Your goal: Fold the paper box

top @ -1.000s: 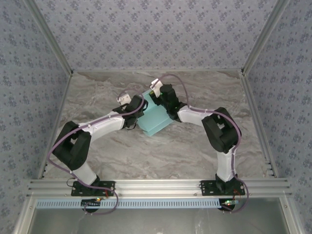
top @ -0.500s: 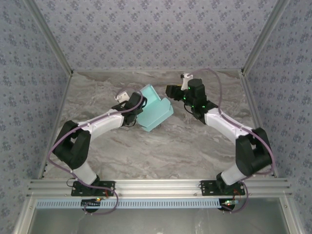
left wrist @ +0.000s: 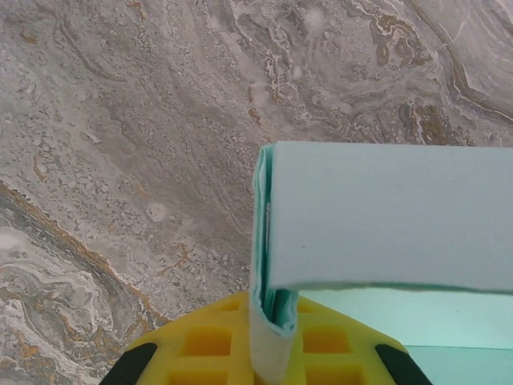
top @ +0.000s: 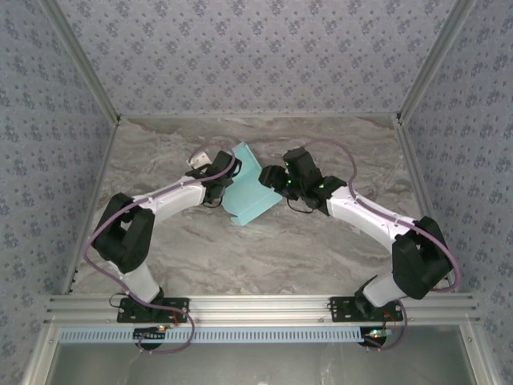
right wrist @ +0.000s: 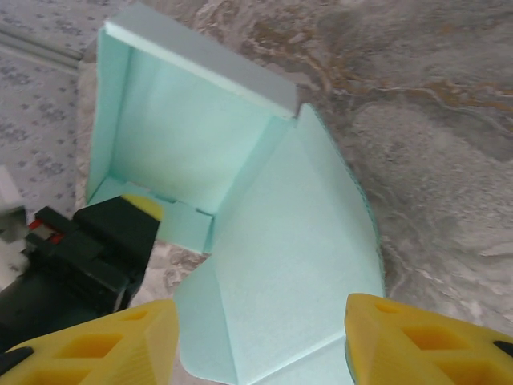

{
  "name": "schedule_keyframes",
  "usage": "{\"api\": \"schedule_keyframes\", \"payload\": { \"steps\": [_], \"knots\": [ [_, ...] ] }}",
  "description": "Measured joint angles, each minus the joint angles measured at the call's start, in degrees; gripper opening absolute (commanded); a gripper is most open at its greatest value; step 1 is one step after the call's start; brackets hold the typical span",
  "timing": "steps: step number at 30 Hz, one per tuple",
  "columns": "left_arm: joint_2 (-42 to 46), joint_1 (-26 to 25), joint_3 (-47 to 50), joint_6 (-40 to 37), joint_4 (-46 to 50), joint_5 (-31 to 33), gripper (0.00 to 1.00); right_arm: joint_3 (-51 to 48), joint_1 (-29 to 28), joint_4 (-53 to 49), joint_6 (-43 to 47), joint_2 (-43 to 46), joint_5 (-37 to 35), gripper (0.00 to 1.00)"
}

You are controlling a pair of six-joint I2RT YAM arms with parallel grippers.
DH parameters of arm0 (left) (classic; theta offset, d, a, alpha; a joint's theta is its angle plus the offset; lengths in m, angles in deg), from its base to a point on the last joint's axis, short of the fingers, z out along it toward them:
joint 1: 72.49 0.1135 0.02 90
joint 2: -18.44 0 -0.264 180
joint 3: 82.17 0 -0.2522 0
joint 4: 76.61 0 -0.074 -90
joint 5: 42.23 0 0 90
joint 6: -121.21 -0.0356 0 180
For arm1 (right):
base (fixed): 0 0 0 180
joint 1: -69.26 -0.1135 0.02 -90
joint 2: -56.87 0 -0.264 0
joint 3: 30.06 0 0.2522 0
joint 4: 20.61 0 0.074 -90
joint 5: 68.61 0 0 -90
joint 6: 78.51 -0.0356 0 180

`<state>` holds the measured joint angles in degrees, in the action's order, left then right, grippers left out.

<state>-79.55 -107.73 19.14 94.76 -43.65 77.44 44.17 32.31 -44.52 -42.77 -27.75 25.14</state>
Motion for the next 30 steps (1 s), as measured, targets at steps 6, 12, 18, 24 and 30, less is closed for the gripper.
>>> {"api": "schedule_keyframes", "payload": {
  "steps": [6, 12, 18, 24, 30],
  "knots": [
    [0.02, 0.17, 0.00, 1.79, 0.33, 1.14, 0.00, -0.79, 0.46, -3.37, -2.08, 1.75, -3.45, 0.64],
    [0.07, 0.92, 0.00, 3.82, 0.35, 1.70, 0.00, -4.15, 1.84, -3.56, -5.16, 5.22, -3.78, 0.64],
    [0.07, 1.11, 0.00, 5.81, 0.35, 1.66, 0.00, -5.46, -0.87, 0.76, -7.76, 4.46, -1.36, 0.62],
    [0.07, 1.18, 0.00, 7.98, 0.33, 0.31, 0.00, -4.87, -4.02, 5.42, -8.00, -0.90, -0.04, 0.41],
    [0.11, 1.53, 0.02, 9.92, 0.46, -1.66, 0.10, -3.34, -4.07, 7.34, -7.08, -5.46, 0.11, 0.09]
  ]
}}
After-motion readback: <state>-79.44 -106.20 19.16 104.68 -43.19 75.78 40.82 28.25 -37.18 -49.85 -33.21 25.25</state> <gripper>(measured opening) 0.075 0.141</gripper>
